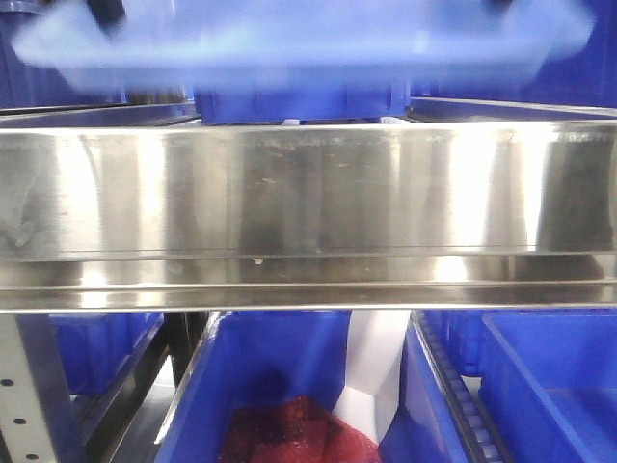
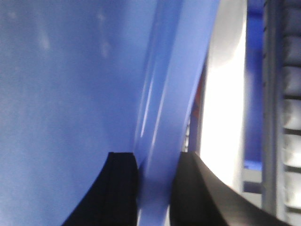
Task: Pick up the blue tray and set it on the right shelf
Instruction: 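Lower the tray onto the upper shelf rollers with both grippers, then open both grippers and withdraw them from the tray rims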
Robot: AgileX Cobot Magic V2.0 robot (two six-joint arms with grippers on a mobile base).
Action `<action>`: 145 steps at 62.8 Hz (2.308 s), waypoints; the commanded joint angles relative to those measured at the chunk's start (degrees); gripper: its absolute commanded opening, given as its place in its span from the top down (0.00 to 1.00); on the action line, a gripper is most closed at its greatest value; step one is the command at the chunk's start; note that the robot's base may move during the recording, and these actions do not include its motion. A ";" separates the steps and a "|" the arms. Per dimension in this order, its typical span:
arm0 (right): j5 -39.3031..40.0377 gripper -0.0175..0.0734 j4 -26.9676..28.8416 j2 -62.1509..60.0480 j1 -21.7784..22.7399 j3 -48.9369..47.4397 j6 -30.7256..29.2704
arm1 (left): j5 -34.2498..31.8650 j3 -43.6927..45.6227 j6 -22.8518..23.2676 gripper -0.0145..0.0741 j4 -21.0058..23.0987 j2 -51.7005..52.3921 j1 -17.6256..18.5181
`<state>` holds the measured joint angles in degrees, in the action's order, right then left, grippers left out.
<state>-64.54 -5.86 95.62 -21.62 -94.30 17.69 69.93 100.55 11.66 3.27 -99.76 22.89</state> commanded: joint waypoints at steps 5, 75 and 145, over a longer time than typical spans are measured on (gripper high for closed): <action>5.39 0.75 1.79 1.51 -0.40 -2.18 -2.24 | -4.07 1.85 -1.78 0.89 1.78 -0.05 0.52; 7.25 0.44 1.45 -6.84 -0.16 -0.63 -2.40 | -5.80 0.42 -4.46 0.42 0.78 7.34 0.63; 55.83 0.75 -5.42 -79.54 -0.16 72.89 -7.87 | -46.64 -70.19 -12.39 0.89 2.33 85.33 0.64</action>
<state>-17.49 -9.73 17.87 -21.71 -21.90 10.63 31.31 30.47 -0.40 4.81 -15.76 23.12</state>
